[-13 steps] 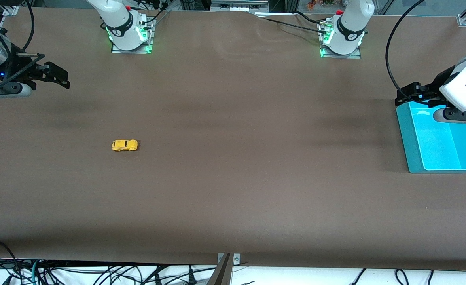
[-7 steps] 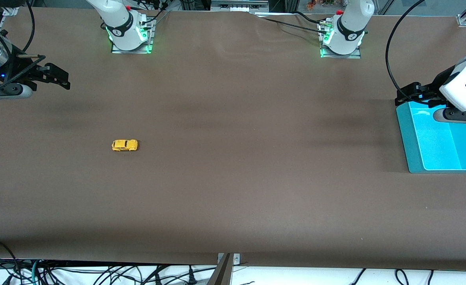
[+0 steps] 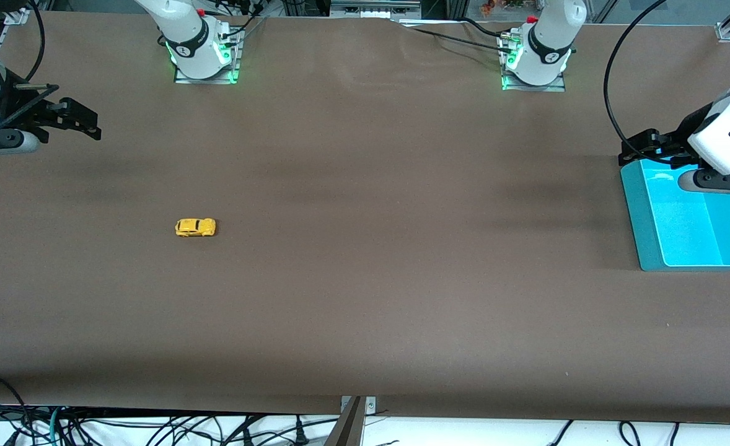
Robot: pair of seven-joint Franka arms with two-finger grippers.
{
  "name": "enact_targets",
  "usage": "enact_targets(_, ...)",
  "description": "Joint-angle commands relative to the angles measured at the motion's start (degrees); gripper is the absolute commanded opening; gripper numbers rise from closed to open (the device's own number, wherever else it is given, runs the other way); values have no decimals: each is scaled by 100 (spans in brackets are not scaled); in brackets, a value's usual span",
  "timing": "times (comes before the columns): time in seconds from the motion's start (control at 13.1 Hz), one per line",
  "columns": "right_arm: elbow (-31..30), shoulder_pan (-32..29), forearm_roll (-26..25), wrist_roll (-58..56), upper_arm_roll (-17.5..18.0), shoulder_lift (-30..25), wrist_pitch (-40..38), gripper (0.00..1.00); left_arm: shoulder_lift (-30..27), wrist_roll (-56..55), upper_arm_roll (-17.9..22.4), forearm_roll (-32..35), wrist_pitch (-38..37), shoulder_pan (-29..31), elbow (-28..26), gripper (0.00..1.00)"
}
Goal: Wind and store yellow beetle car
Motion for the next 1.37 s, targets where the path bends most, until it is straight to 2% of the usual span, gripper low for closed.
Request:
enact_targets(0.0,56,40,30,-77,8,18,49,100,50,36,-1,106,1,-27,104,100)
enact_targets(0.91,170,40,100,-155,26,176,322,100,59,28,-1,106,1,-27,104,100)
enact_targets(1.14,171,40,382,-663,17,229,305,100,59,27,-1,106,1,-27,104,100)
enact_targets(1.29,188,22,391,-1794,-1,527,331,100,59,45,-1,106,1,-18,104,100)
